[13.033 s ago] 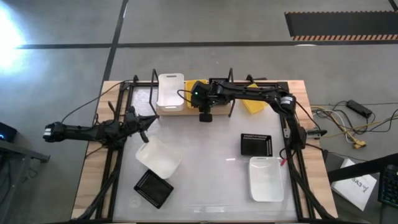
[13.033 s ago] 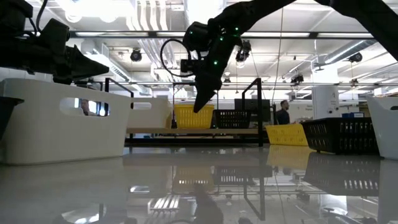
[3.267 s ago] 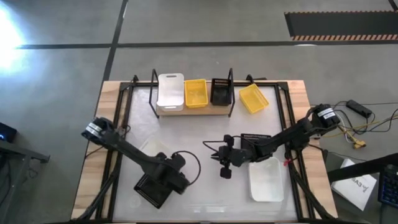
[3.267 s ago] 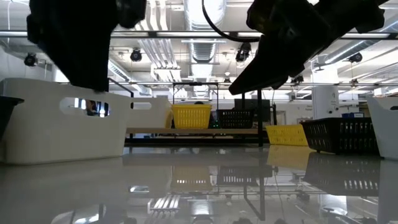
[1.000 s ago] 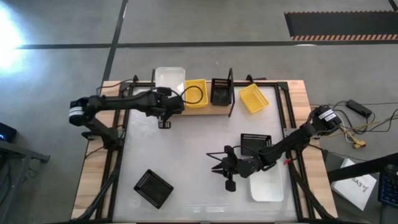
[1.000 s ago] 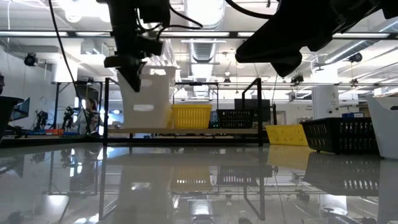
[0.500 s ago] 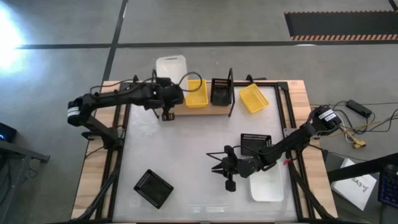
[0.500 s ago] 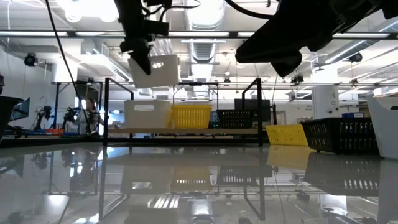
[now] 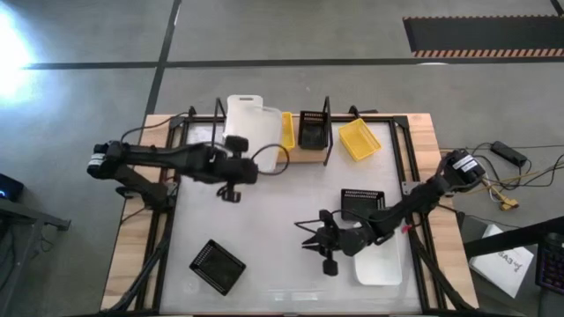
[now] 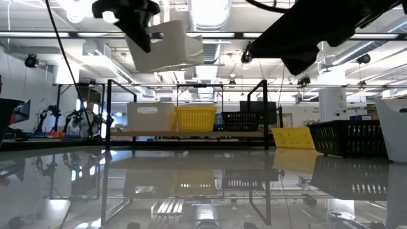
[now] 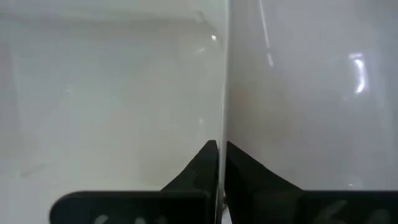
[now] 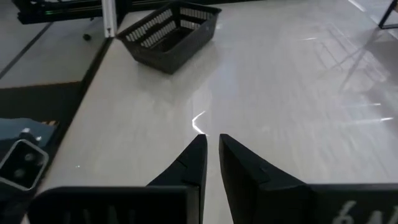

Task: Stack baskets on shelf by color
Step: Stack the left white bin on top of the white bin on the shelf

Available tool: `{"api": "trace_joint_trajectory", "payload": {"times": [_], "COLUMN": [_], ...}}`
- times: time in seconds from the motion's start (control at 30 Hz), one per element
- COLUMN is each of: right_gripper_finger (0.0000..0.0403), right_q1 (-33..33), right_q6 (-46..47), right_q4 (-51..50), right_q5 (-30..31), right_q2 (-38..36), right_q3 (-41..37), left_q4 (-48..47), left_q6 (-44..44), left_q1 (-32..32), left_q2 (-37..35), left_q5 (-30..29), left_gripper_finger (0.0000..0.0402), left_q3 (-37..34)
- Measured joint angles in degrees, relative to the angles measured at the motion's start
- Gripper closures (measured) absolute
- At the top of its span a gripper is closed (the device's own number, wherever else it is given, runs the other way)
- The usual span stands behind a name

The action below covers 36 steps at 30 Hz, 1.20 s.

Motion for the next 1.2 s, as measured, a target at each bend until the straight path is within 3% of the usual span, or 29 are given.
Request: {"api": "trace_joint_trajectory", "payload": {"times": [0.1,0.27,0.53,0.73,0.9,1.03,1.2], "right_gripper_finger": [0.0369,0.0369,0.0369,0.0369,0.0369,0.0369,0.0369], "right_q1": [0.8,2.9,6.1,7.5,7.5,7.4,7.4], "right_q6": [0.0,0.2,3.3,3.2,2.9,2.8,2.8], "right_q4": [0.1,-0.8,-5.6,-6.0,-6.2,-6.5,-7.2], "right_q5": [0.0,0.0,0.1,0.1,0.1,0.1,0.1], "right_q2": [-0.2,-0.3,-1.9,-3.7,-4.3,-4.3,-4.3], "right_q3": [0.0,0.0,0.0,0.0,0.0,0.0,0.0], "left_q4": [-1.8,-1.8,4.3,4.5,2.6,-0.2,-5.9], "left_q6": [-6.2,-12.8,-17.5,-17.0,-17.4,-22.3,-30.7], "left_q1": [-2.2,-10.4,-24.8,-28.6,-29.3,-28.9,-28.3], "left_q2": [0.0,1.4,15.2,27.5,30.9,30.0,24.0], "left_q5": [1.1,10.8,17.3,18.1,18.0,22.3,25.3], "left_gripper_finger": [0.0402,0.0401,0.0401,0.0402,0.0399,0.0361,0.0275], "left_q3": [-0.1,-1.8,-2.6,0.1,3.6,5.2,6.8]}}
